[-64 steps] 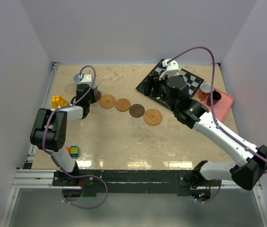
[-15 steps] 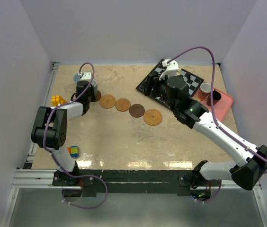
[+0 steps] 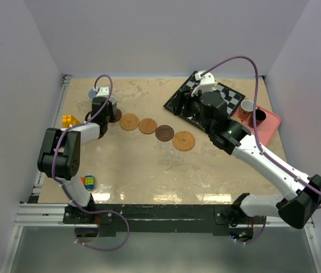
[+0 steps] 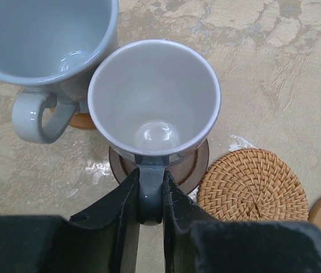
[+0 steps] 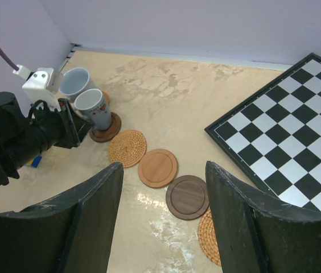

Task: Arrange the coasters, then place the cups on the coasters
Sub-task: Place the cup on the coaster, then pick up the cup from the tray.

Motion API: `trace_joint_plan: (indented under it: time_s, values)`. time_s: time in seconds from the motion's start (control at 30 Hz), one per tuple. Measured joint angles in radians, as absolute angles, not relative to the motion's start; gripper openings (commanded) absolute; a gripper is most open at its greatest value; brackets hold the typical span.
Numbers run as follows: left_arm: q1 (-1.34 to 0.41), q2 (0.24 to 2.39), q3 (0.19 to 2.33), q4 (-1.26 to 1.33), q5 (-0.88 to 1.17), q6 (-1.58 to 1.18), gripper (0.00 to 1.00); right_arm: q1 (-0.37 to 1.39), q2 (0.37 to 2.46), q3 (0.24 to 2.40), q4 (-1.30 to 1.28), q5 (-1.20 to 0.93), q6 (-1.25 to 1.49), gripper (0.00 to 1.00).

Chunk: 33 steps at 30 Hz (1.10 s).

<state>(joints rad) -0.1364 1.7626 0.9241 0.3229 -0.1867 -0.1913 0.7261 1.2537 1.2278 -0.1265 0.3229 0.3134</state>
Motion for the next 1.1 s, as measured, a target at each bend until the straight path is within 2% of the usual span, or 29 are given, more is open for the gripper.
trace_joint_plan:
  time_s: [0.13, 0.4, 0.73, 1.1]
  values:
    - [-0.136, 1.763, 0.924, 0.31, -0.191, -0.197, 0.38, 0.727, 1.254, 1.228, -0.126, 0.323, 0.313, 0.64]
    - [-0.136, 1.755, 0.918, 0.305, -0.194, -0.2, 0.5, 0.726, 1.253, 1.226, -0.126, 0.322, 0.313, 0.64]
    - [-0.136, 1.658, 0.869, 0.303, -0.181, -0.203, 0.81, 0.726, 1.23, 1.221, -0.127, 0.324, 0.311, 0.65]
    - [-0.136, 1.412, 0.87, 0.172, -0.186, -0.228, 0.86, 0.727, 1.195, 1.222, -0.139, 0.378, 0.294, 0.65]
